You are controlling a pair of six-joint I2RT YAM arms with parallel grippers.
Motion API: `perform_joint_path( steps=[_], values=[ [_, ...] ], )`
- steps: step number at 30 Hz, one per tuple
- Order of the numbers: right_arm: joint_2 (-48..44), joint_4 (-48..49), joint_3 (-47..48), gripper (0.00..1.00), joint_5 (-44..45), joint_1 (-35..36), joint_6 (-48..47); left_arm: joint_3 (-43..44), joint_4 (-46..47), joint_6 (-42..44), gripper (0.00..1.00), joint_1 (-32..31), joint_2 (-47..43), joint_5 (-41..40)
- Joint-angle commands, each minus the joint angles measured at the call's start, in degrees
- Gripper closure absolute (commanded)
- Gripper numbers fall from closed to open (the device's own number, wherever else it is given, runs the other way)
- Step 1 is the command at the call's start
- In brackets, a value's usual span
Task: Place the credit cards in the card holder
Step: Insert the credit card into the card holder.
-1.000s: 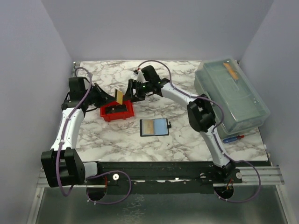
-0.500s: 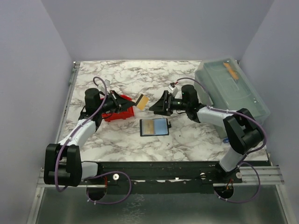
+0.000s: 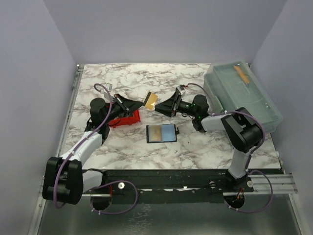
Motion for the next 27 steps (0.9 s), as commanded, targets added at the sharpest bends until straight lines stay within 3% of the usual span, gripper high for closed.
perform_joint_path(
  steps=[1, 11, 27],
  values=[
    [4.02, 8.85, 1.99, 0.62, 1.36, 0.75, 6.18, -1.36, 5.6, -1.95, 1.0, -0.48, 0.62, -2.47],
    [6.24, 9.16, 5.62, 0.66, 2.33, 1.09, 7.07, -2.99, 7.81, -2.34, 1.0, -0.83, 1.67, -2.68],
    [5.81, 11.35, 3.45, 0.56, 3.52, 1.66, 6.17, -3.65, 8.68, -2.95, 1.0, -0.83, 1.4, -3.49]
  ],
)
